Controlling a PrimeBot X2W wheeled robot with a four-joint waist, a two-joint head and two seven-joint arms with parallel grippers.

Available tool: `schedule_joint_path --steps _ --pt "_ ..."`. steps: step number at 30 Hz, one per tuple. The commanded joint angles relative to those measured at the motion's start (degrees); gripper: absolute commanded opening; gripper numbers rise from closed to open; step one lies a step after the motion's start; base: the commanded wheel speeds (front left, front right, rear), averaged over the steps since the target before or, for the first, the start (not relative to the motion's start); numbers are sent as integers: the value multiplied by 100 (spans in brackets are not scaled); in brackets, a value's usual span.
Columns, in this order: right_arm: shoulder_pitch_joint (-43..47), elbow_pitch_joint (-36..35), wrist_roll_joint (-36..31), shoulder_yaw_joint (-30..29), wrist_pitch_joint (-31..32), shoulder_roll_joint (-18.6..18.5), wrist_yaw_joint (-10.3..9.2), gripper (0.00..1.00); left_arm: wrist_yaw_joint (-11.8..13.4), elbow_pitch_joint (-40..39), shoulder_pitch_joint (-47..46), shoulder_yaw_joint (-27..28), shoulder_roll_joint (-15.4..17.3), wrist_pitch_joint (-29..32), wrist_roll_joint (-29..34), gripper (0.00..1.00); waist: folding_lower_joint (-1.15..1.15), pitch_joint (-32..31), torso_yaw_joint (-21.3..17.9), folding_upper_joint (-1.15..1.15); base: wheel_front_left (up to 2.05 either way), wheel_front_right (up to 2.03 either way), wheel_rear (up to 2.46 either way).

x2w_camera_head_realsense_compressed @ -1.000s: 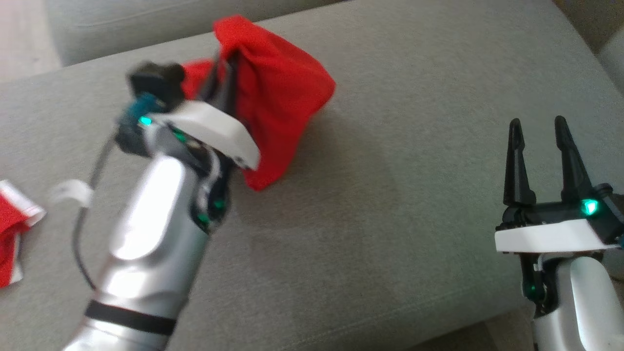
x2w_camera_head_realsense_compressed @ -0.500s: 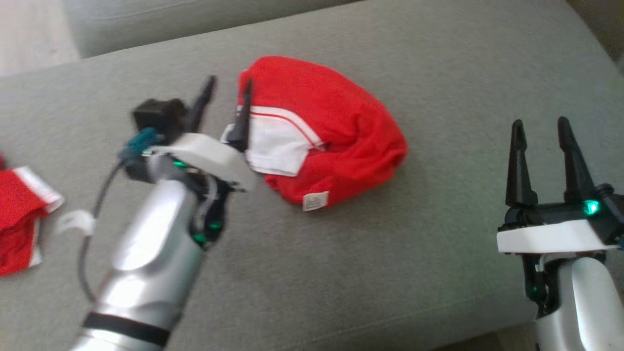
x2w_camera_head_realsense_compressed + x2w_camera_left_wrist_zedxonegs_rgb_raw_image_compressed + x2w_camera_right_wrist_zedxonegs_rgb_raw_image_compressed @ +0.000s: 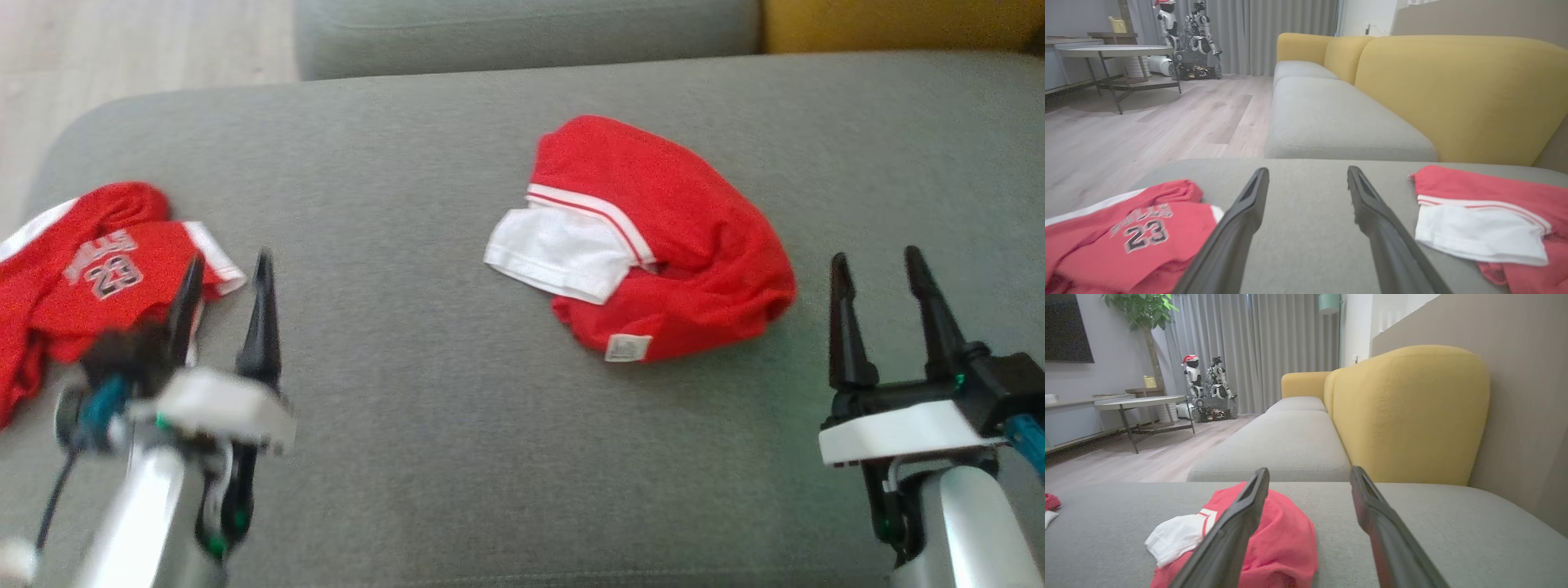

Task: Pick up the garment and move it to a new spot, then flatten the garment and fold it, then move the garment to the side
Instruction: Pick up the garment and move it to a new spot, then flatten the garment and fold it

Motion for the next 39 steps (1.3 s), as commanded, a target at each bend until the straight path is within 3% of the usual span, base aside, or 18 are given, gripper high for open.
schedule_joint_path --steps 1,6,14,23,29,36,37,38,39 --pt "-91 -148 -45 172 21 -36 11 100 40 -317 18 339 95 -68 112 100 0 -69 187 0 0 0 0" --pt "-69 -90 -119 300 80 -36 11 100 -34 -650 708 722 -239 -69 272 100 0 -65 461 0 0 0 0" --pt "-422 95 -370 941 447 -36 11 100 -445 -717 692 906 -689 -69 632 100 0 43 816 0 0 0 0" --pt "-1473 1594 -1192 1823 1171 -36 11 100 -797 -522 543 1077 -1059 -70 799 100 0 325 1155 0 0 0 0" --pt "-2115 2593 -1685 1785 1437 -36 11 100 -926 -462 462 1173 -1173 -70 884 100 0 516 1265 0 0 0 0" --pt "-2436 3140 -2001 1390 1512 -36 11 100 -1021 -411 393 1233 -1224 -70 945 100 0 644 1256 0 0 0 0" --pt "-2459 3209 -2006 1367 1502 -36 11 11 -1033 -404 373 1241 -1230 -70 952 100 0 656 1254 0 0 0 0" --pt "-2482 3255 -1996 1367 1453 -36 11 0 -1044 -399 355 1248 -1234 -70 958 100 0 665 1250 0 0 0 0" --pt "-2500 3290 -1964 1367 1394 -36 11 0 -1053 -395 341 1255 -1238 -70 964 100 0 669 1244 0 0 0 0"
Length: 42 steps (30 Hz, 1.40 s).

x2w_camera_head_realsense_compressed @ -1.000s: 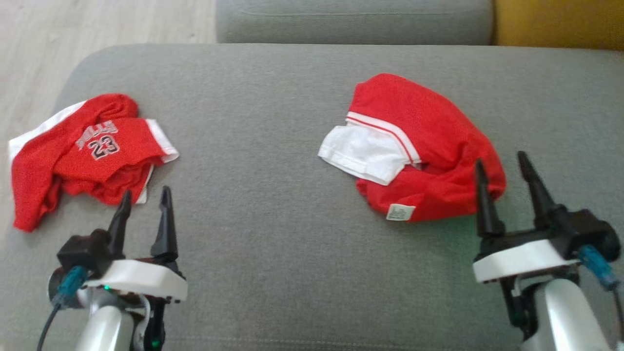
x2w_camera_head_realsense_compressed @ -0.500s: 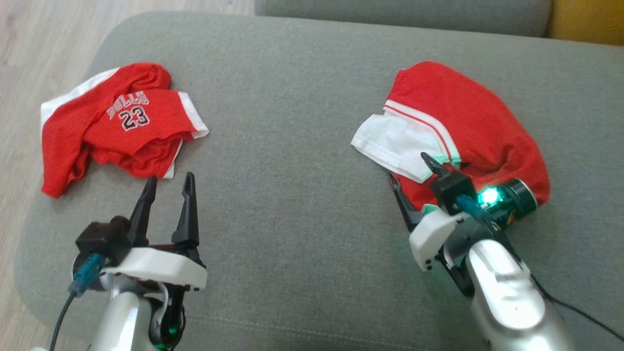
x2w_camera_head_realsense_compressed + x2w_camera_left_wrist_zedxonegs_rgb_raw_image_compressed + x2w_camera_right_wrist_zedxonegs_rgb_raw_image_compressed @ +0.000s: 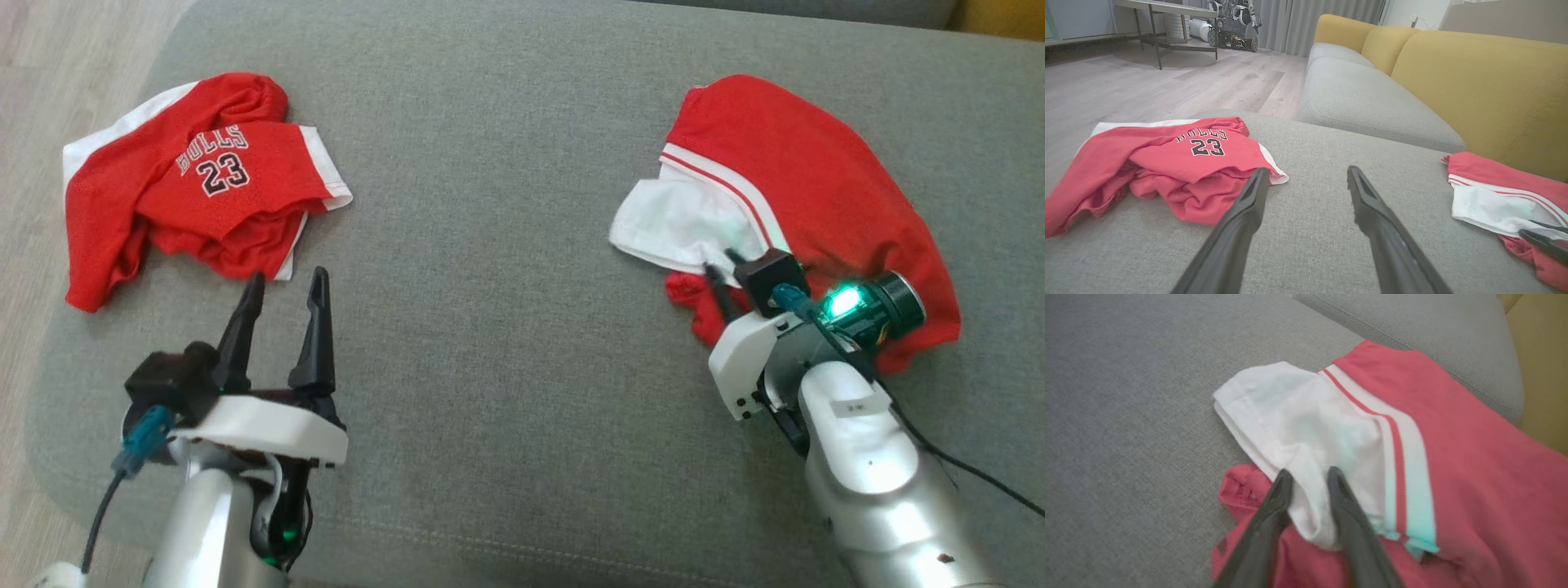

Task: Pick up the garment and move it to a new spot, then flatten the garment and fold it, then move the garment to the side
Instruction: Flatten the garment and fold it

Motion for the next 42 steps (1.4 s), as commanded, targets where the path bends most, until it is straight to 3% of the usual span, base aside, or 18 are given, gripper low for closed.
schedule_joint_path --steps 1,9,16,24,29,33,36,37,41,42 --pt "-206 -125 73 107 -142 21 11 0 -17 -159 -248 251 32 -70 74 100 0 1 -12 0 0 0 0" --pt "-374 -390 1321 882 -814 21 11 0 -65 -74 -218 270 17 -70 112 100 0 -187 -91 0 0 0 0" --pt "-711 -1277 2606 1805 -1207 21 11 0 -15 -2 -37 122 14 -70 25 100 0 -595 -144 0 0 0 0" --pt "-1224 -1991 3616 1939 -1253 21 11 0 92 -16 193 -15 13 -70 -58 100 0 -933 -216 0 0 0 0" --pt "-1355 -2141 3770 1460 -1279 21 11 0 140 -66 288 -52 13 -70 -75 100 0 -1048 -261 0 0 0 0" --pt "-1267 -1921 3687 497 -1195 21 11 0 180 -134 379 2 13 -70 -89 100 0 -1065 -366 0 0 0 0" --pt "-1158 -1516 3212 -342 -935 -20 11 0 175 -164 397 9 13 -70 -100 100 0 -996 -450 0 0 0 0" --pt "-1158 -1516 3212 -342 -935 -20 11 0 175 -164 397 9 13 -70 -100 100 0 -996 -450 0 0 0 0" --pt "-857 -778 2557 -1463 -498 -316 11 0 163 -189 309 -6 13 -70 -123 100 0 -847 -519 0 0 0 0" --pt "-766 -537 2264 -1746 -331 -426 11 100 157 -184 288 -11 13 -70 -126 100 0 -807 -537 0 0 0 0"
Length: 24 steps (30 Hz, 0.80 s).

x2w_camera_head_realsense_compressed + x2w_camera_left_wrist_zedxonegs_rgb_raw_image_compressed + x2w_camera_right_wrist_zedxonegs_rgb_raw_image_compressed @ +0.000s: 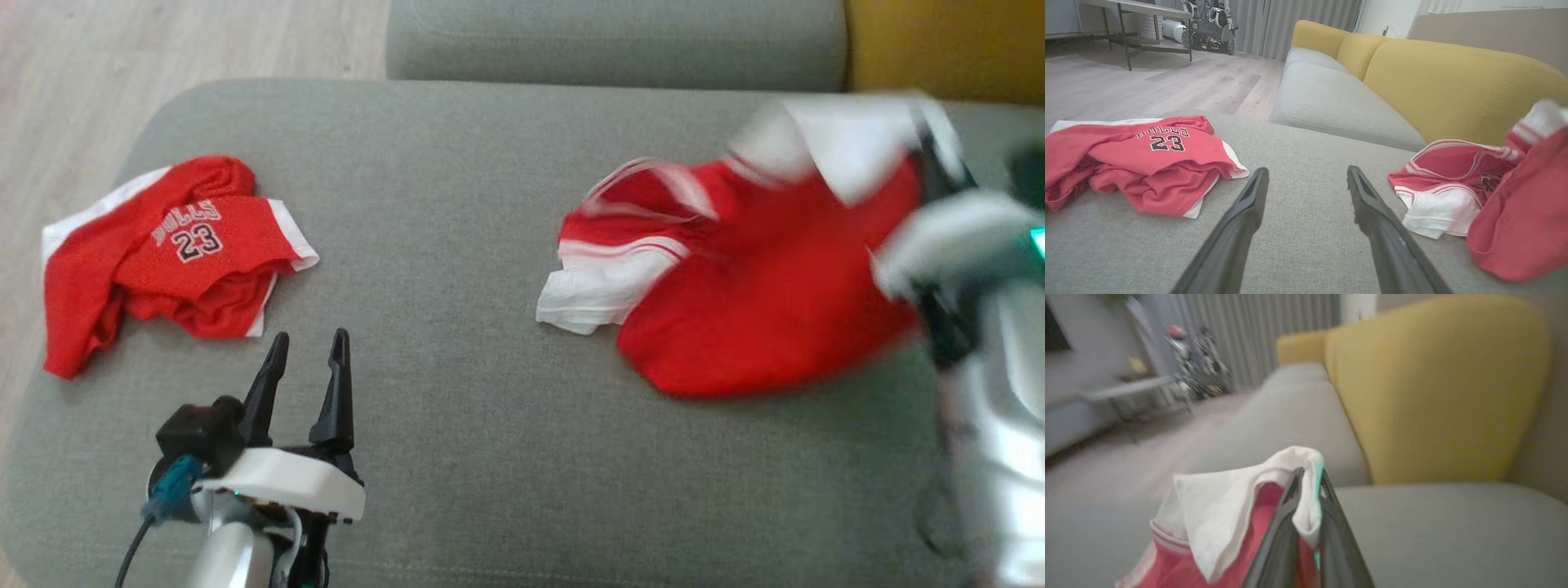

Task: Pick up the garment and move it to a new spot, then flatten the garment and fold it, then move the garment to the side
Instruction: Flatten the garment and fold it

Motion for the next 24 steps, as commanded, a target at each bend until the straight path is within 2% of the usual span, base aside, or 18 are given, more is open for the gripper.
schedule_joint_path --steps 1,3,5,8,10,14,16,19,24 --pt "-62 -125 -219 -18 20 -81 11 100 -11 -198 -272 196 44 -70 -10 100 0 69 -40 0 0 0 0" --pt "4 8 -886 -549 -10 -179 11 100 -31 -183 -316 193 44 -70 20 100 0 146 -72 0 0 0 0" --pt "-7 -15 -1290 -1049 -166 -23 11 100 -39 -184 -350 226 44 -70 27 100 0 204 -120 0 0 0 0" --pt "-43 -140 -1677 -1317 -485 217 11 100 -58 -159 -382 279 44 -70 54 100 0 235 -214 0 0 0 0" --pt "-22 -234 -1718 -1286 -704 340 11 100 -67 -136 -411 295 44 -70 60 100 0 209 -263 0 0 0 0" --pt "224 -470 -1414 -749 -1070 443 11 100 -66 -167 -443 322 44 -70 31 100 0 91 -371 0 0 0 0" --pt "485 -662 -1051 -365 -1169 453 11 100 -55 -183 -431 311 44 -70 22 100 0 -3 -418 0 0 0 0" --pt "1041 -1074 -453 229 -1242 456 11 100 -11 -219 -374 317 43 -70 -24 100 0 -147 -512 0 0 0 0" --pt "2162 -1904 -37 832 -1277 457 11 100 62 -267 -235 283 43 -70 -69 100 0 -324 -659 0 0 0 0"
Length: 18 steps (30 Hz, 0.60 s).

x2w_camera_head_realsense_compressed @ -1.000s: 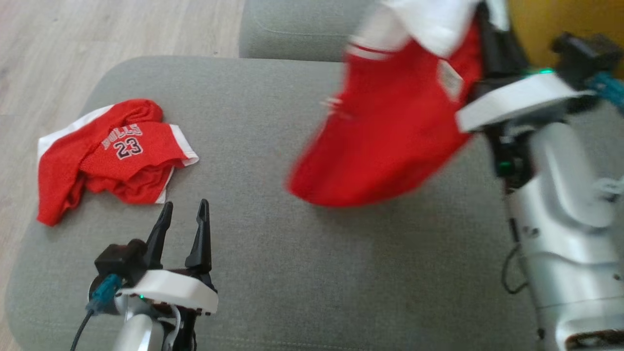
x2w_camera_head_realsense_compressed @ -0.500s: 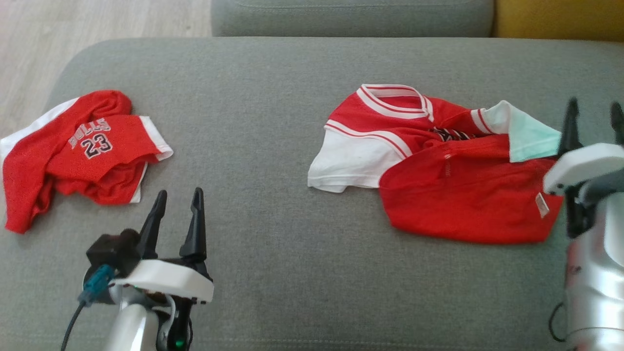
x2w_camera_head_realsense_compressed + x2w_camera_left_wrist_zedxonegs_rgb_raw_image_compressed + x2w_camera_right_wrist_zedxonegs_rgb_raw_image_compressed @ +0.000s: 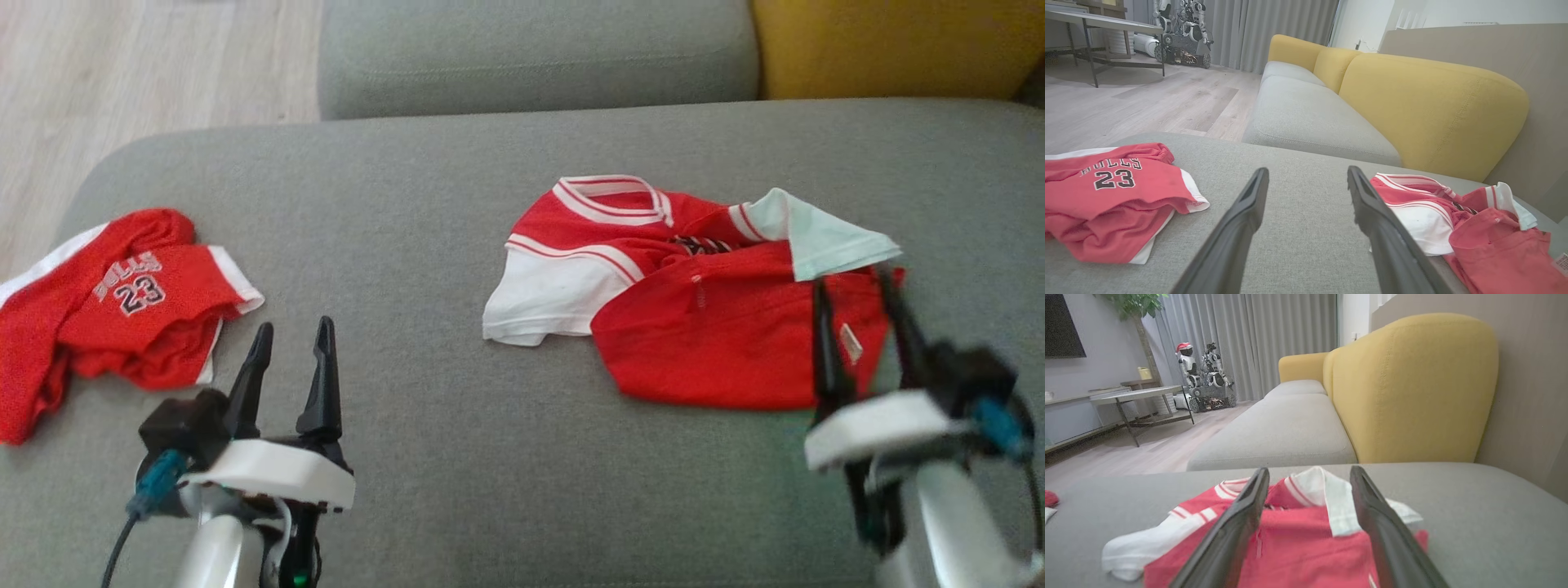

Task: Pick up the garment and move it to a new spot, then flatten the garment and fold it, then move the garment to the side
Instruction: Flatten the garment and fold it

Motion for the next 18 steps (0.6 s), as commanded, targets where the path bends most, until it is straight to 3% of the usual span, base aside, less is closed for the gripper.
schedule_joint_path --steps 1,8,15,18 --pt "138 -431 142 278 -49 -1 11 100 52 -234 -114 157 46 -70 -17 100 0 -90 -107 0 0 0 0" --pt "790 -928 313 508 171 0 11 100 69 -291 -53 107 46 -70 -15 100 0 -58 -205 0 0 0 0" --pt "462 -946 715 797 657 0 11 100 30 -243 -138 25 46 -70 -35 100 0 149 -29 0 0 0 0" --pt "228 -848 505 908 804 0 11 100 20 -215 -168 -7 46 -70 -42 100 0 225 61 0 0 0 0"
